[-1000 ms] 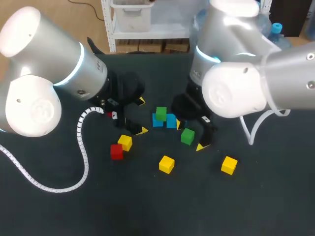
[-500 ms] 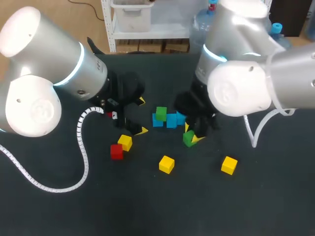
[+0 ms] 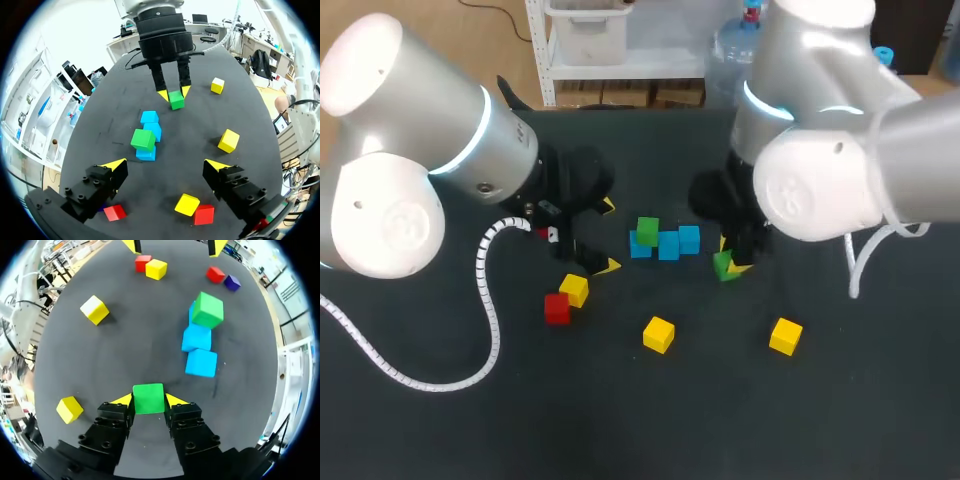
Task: Place the blue cubes, place green cubes on the blue cubes, place the yellow cubes on the green cubes, then place the red cubes on the yellow cubes, and place purple cube on the red cubes.
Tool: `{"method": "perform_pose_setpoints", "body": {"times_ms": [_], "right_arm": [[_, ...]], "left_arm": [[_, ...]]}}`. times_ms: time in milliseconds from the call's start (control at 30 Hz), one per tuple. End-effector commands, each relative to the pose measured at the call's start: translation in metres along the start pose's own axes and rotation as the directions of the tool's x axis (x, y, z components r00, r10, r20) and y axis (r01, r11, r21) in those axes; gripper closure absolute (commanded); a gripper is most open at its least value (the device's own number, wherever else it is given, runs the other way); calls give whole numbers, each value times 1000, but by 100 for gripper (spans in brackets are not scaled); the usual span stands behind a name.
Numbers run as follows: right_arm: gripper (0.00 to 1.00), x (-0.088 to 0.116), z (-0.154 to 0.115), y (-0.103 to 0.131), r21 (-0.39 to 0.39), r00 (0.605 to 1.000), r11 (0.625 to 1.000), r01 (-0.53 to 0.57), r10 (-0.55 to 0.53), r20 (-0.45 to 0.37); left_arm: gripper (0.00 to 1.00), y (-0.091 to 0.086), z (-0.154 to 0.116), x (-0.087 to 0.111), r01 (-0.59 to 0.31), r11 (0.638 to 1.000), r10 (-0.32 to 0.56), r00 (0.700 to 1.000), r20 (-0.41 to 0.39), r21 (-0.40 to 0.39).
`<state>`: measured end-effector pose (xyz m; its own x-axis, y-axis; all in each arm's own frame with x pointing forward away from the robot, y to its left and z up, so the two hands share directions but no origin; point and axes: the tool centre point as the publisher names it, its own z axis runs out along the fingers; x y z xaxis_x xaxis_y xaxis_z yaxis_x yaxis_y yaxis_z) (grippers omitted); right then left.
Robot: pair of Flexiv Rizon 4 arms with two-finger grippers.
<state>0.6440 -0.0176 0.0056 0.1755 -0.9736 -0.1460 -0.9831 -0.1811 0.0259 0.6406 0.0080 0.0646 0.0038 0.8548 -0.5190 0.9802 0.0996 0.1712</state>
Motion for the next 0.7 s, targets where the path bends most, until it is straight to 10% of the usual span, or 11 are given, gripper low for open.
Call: {"method": "perform_pose_setpoints", "body": {"times_ms": [33,700], "right_arm": [[100,0,-1,10,18,1000,1000,-22,22,-20],[100,27,2,22,17,993,993,-119,119,11]], "left_arm": [[0,0,0,2,-3,1000,3,1000,6,1],[0,0,0,2,-3,1000,3,1000,6,1]]}}
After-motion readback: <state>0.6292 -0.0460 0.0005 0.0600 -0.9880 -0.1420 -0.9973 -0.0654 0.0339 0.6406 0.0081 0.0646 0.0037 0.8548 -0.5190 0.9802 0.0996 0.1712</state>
